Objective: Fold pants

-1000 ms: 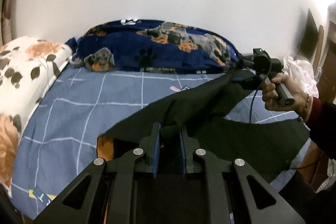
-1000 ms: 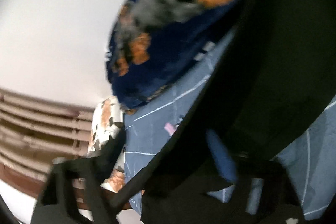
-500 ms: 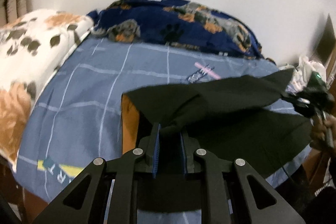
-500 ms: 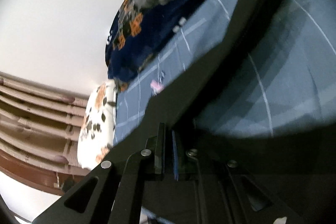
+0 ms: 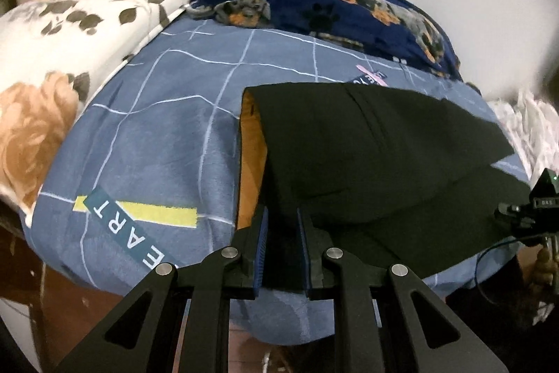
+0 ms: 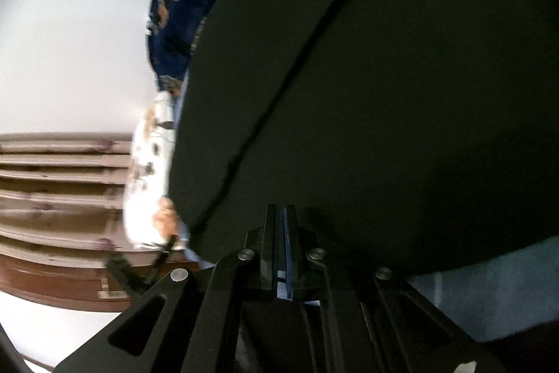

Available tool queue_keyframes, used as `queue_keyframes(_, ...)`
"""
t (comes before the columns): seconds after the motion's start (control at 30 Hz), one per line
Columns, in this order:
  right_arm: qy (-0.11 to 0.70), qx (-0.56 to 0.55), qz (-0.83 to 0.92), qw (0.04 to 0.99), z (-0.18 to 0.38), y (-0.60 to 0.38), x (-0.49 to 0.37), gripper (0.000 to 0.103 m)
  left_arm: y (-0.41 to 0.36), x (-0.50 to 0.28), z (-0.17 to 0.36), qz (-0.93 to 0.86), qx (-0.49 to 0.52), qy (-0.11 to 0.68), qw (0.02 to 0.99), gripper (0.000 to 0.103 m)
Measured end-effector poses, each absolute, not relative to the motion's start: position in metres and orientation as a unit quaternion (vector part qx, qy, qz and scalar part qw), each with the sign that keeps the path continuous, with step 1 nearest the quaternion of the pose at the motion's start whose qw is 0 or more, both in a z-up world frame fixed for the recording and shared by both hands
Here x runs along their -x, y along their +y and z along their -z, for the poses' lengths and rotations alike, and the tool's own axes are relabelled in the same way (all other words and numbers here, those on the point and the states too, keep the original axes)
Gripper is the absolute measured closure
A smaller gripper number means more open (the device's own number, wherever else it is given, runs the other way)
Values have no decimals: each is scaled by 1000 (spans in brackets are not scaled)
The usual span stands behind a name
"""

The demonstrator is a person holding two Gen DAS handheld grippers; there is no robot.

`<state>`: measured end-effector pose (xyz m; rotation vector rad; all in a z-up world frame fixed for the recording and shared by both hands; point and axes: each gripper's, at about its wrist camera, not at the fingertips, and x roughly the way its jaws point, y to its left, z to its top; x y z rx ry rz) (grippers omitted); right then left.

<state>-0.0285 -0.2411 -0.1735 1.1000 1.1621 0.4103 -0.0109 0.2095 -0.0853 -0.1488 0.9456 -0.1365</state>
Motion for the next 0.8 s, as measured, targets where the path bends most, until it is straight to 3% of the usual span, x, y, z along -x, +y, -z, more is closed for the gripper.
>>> queue_keyframes(0.17,467,-516,-177,696,160,-277,-3,93,204,10,83,80,69,455,884,86)
queue_keyframes(0.23,460,-509,-176,705,156,-287,-16,86,203,9,83,82,74,456,883,86)
queue_keyframes(0.3,456,-516,-168,705,159,-294,-22,70,205,9,82,85,92,458,880,86)
queue_keyframes(0.37,460,-532,-161,692,170,-297,-30,65,208,9,82,92,115,460,876,86)
queue_keyframes(0.63,460,-558,-112,681,193,-297,-44,66,190,7,90,139,142,494,846,82)
queue_keyframes(0.8,451,-556,-82,694,187,-298,-47,53,175,3,96,159,146,511,832,74)
